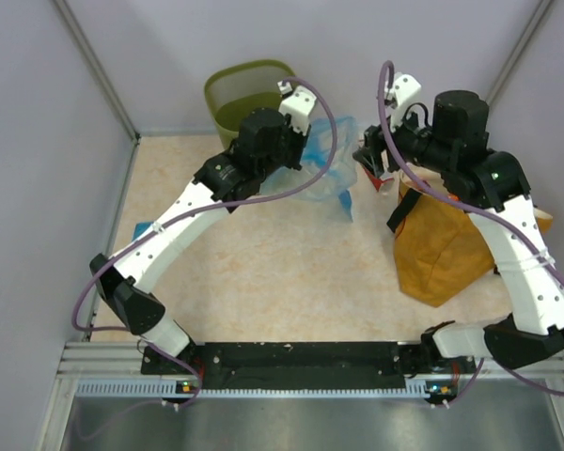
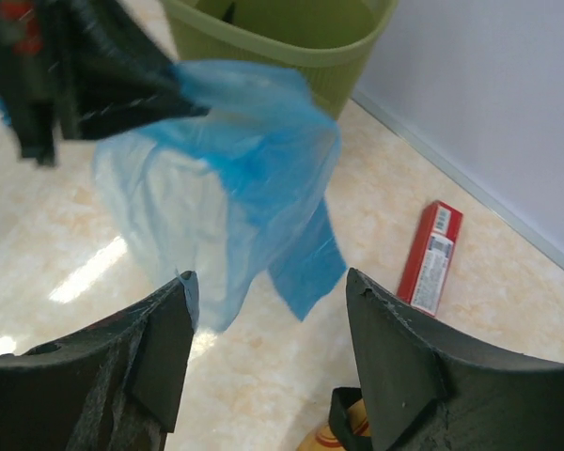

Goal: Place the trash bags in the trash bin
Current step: Unfold the trash bag at the center of the board.

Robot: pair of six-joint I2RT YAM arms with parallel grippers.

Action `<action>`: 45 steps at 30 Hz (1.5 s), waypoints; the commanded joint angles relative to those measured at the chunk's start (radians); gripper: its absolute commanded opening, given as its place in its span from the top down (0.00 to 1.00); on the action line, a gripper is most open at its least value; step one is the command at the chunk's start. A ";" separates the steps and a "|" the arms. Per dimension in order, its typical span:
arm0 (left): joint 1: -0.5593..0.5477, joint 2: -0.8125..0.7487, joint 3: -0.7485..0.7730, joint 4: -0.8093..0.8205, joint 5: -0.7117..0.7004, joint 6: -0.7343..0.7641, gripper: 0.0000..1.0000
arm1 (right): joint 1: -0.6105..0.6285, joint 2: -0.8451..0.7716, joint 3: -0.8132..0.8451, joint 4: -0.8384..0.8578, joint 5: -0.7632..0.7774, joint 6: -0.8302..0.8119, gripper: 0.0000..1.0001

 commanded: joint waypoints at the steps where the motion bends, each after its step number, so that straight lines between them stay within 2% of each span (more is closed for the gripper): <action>1: 0.047 -0.037 0.051 -0.027 0.040 -0.102 1.00 | -0.008 -0.100 -0.050 0.020 -0.229 -0.073 0.36; 4: 0.064 -0.037 0.068 -0.053 0.078 -0.131 1.00 | 0.004 -0.139 -0.087 0.023 -0.375 -0.139 0.35; 6: 0.073 -0.037 0.083 -0.076 0.123 -0.156 1.00 | 0.074 -0.159 -0.116 0.031 -0.346 -0.197 0.35; 9: 0.093 -0.047 0.090 -0.096 0.231 -0.217 1.00 | 0.241 -0.161 -0.165 0.049 -0.209 -0.308 0.34; 11: 0.108 -0.054 0.091 -0.105 0.305 -0.264 1.00 | 0.303 -0.146 -0.185 0.069 -0.146 -0.351 0.34; 17: 0.165 -0.068 0.082 -0.105 0.523 -0.409 1.00 | 0.570 -0.074 -0.288 0.181 0.270 -0.550 0.33; 20: 0.177 -0.067 0.084 -0.102 0.569 -0.444 1.00 | 0.669 -0.025 -0.334 0.241 0.399 -0.605 0.32; 23: 0.185 -0.070 0.079 -0.103 0.580 -0.455 1.00 | 0.732 0.020 -0.351 0.297 0.506 -0.622 0.31; 25: 0.191 -0.077 0.068 -0.102 0.592 -0.466 1.00 | 0.780 0.043 -0.398 0.389 0.635 -0.691 0.31; 31: 0.205 -0.111 0.024 -0.086 0.625 -0.485 1.00 | 0.799 0.083 -0.521 0.662 0.839 -0.852 0.32; 33: 0.206 -0.122 0.008 -0.082 0.635 -0.493 1.00 | 0.799 0.095 -0.572 0.776 0.893 -0.938 0.37; 36: 0.211 -0.134 -0.012 -0.073 0.648 -0.499 1.00 | 0.799 0.110 -0.612 0.896 0.935 -1.006 0.50; 38: 0.217 -0.142 -0.019 -0.070 0.651 -0.504 1.00 | 0.799 0.123 -0.607 0.908 0.944 -1.011 0.64; 41: 0.226 -0.151 -0.033 -0.060 0.652 -0.504 1.00 | 0.797 0.124 -0.609 0.894 0.936 -1.004 0.95; 42: 0.226 -0.154 -0.038 -0.057 0.651 -0.501 1.00 | 0.797 0.126 -0.610 0.879 0.930 -0.994 1.00; 45: 0.242 -0.159 -0.039 -0.053 0.625 -0.470 1.00 | 0.797 0.106 -0.610 0.760 0.881 -0.902 1.00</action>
